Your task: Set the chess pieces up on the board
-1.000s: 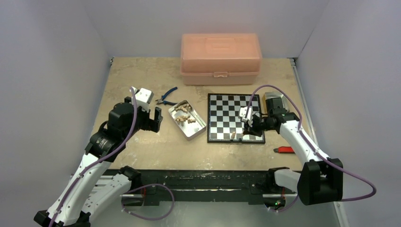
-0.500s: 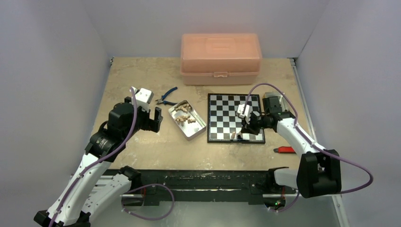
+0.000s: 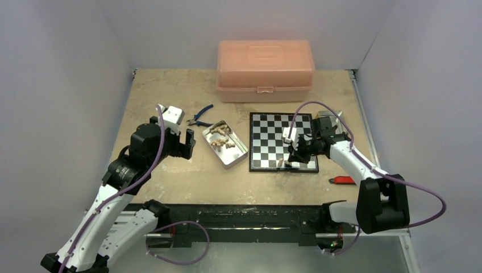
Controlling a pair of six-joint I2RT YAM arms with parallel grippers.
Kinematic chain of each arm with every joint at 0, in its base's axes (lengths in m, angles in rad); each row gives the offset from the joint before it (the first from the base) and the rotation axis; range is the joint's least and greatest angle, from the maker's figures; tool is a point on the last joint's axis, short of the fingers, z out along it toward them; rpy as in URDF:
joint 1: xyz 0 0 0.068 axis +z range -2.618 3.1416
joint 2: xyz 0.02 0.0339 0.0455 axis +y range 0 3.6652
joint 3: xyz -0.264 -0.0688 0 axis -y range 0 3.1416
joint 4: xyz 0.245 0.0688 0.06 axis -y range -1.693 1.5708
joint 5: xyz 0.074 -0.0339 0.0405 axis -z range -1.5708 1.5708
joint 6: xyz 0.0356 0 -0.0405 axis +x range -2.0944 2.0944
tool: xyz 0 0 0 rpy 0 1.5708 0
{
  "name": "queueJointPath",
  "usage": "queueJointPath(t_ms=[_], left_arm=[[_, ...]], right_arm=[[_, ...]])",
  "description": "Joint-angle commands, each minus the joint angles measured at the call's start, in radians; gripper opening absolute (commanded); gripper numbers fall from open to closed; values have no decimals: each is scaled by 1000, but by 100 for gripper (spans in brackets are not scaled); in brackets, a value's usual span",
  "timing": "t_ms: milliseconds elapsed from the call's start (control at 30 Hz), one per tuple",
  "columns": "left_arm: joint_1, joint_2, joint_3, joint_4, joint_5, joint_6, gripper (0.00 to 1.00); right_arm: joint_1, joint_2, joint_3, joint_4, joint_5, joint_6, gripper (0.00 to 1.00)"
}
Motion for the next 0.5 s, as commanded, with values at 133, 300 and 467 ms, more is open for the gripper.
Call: queueJointPath(t_ms=[133, 300, 467], left_arm=[[5, -12, -7, 33, 11, 16, 87], [5, -11, -7, 33, 11, 15, 87], [5, -11, -7, 32, 11, 16, 87]], right_arm=[[9, 10, 4, -20, -3, -20, 0], [16, 17, 4, -24, 1, -24, 0], [22, 17, 0, -2, 26, -6, 0]])
